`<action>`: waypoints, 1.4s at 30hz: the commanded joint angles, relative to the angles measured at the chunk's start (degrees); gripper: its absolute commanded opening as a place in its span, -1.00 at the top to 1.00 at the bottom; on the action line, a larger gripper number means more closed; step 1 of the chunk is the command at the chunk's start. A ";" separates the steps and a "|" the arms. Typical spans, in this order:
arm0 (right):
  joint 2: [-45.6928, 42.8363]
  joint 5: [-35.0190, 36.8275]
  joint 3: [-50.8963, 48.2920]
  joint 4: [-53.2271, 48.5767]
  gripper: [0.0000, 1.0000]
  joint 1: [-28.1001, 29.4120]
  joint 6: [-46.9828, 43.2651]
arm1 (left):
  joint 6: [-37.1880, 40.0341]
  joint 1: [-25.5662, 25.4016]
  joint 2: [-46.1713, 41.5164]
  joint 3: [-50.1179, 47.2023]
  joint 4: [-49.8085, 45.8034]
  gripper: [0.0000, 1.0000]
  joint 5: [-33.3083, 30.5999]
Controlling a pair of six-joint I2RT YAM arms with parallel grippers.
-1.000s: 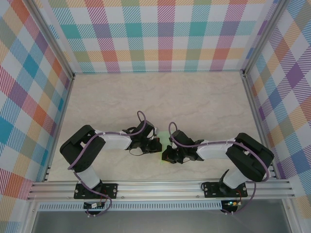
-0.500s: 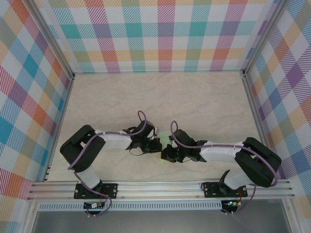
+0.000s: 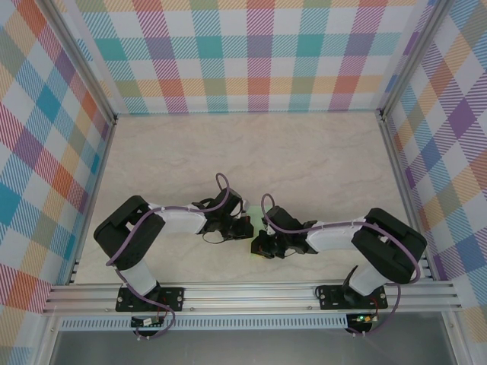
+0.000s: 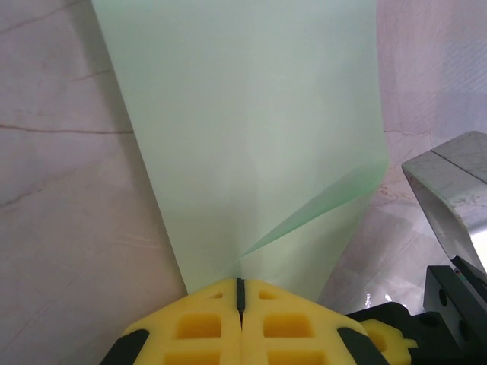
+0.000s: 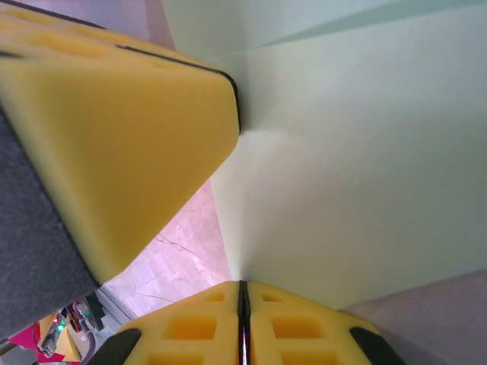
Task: Fold a paper plane with a square sheet of paper (pick it up from the middle)
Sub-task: Third fold the triangle at the center of the table.
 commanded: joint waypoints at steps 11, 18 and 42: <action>1.87 1.34 2.88 -0.49 0.80 3.22 1.38 | 1.62 0.21 0.76 -0.44 -7.00 0.96 -3.08; 3.13 1.86 1.42 -0.14 0.81 3.50 2.35 | 1.97 0.18 0.61 -0.33 -7.40 0.96 -3.14; -4.12 6.46 0.03 -3.49 0.77 5.04 1.44 | 2.01 0.17 1.05 0.72 -8.19 0.96 -3.24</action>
